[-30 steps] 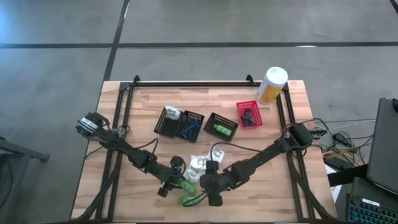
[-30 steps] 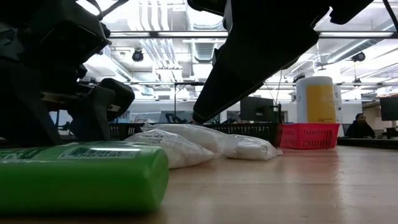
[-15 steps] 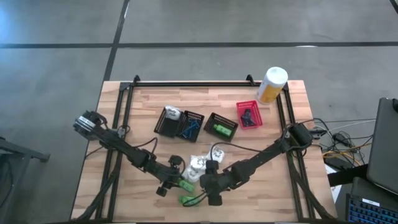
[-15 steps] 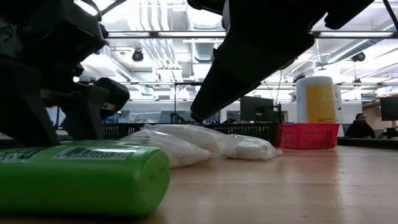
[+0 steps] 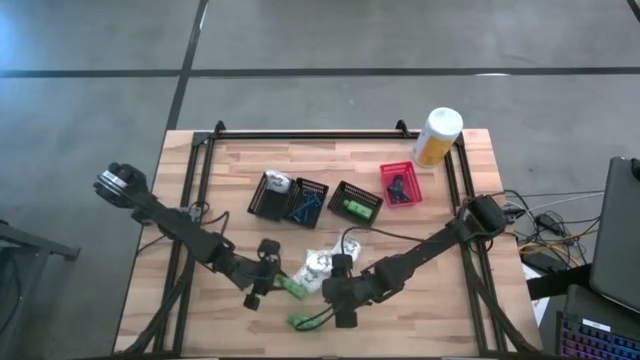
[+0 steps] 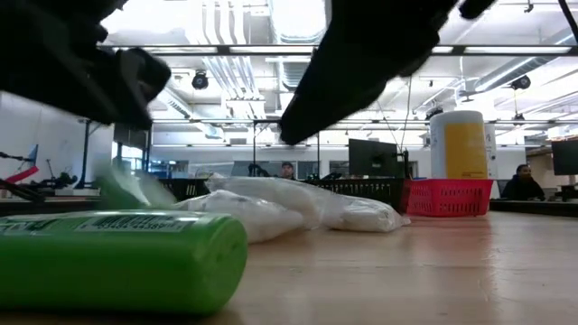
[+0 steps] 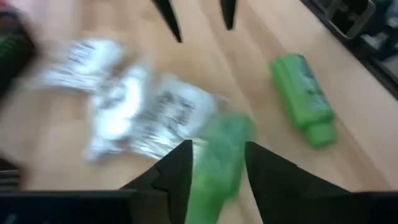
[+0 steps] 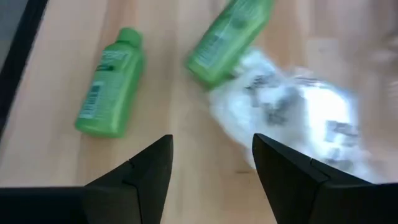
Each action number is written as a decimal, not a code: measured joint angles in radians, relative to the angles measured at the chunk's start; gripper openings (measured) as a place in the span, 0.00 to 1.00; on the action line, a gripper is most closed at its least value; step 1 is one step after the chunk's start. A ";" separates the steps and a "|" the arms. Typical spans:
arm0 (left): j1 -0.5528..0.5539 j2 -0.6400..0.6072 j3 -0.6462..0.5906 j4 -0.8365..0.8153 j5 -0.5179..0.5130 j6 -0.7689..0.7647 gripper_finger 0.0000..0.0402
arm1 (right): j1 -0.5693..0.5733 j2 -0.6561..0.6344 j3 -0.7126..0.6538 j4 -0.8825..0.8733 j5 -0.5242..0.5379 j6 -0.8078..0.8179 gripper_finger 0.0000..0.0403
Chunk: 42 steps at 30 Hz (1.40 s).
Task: Pick & Place Travel size toiletries
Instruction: Put the top left green shampoo into the right black bin
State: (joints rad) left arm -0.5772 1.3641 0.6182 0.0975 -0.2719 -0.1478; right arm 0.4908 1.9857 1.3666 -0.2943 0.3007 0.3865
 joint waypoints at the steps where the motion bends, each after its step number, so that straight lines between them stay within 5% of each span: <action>1: -0.001 -0.018 0.000 -0.014 -0.025 0.001 0.35 | 0.000 -0.020 0.000 -0.027 0.021 -0.003 0.53; 10: -0.001 -0.083 -0.001 -0.121 -0.095 0.024 0.11 | 0.028 -0.241 -0.007 -0.161 0.289 0.065 0.51; 15: -0.001 -0.064 -0.003 -0.259 -0.137 -0.065 0.10 | 0.048 -0.289 -0.058 -0.170 0.365 0.138 0.49; 25: -0.002 -0.059 -0.003 -0.335 -0.164 -0.328 0.43 | 0.045 -0.258 -0.123 -0.176 0.353 0.207 0.50; 31: -0.002 -0.032 -0.011 -0.346 -0.033 -0.355 0.63 | 0.046 -0.257 -0.123 -0.170 0.354 0.210 0.52; 42: -0.024 0.040 -0.030 -0.326 0.021 -0.464 0.79 | 0.045 -0.257 -0.124 -0.167 0.354 0.216 0.53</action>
State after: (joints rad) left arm -0.6014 1.4044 0.5880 -0.2287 -0.2507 -0.6121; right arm 0.5358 1.7290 1.2430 -0.4611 0.6549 0.6029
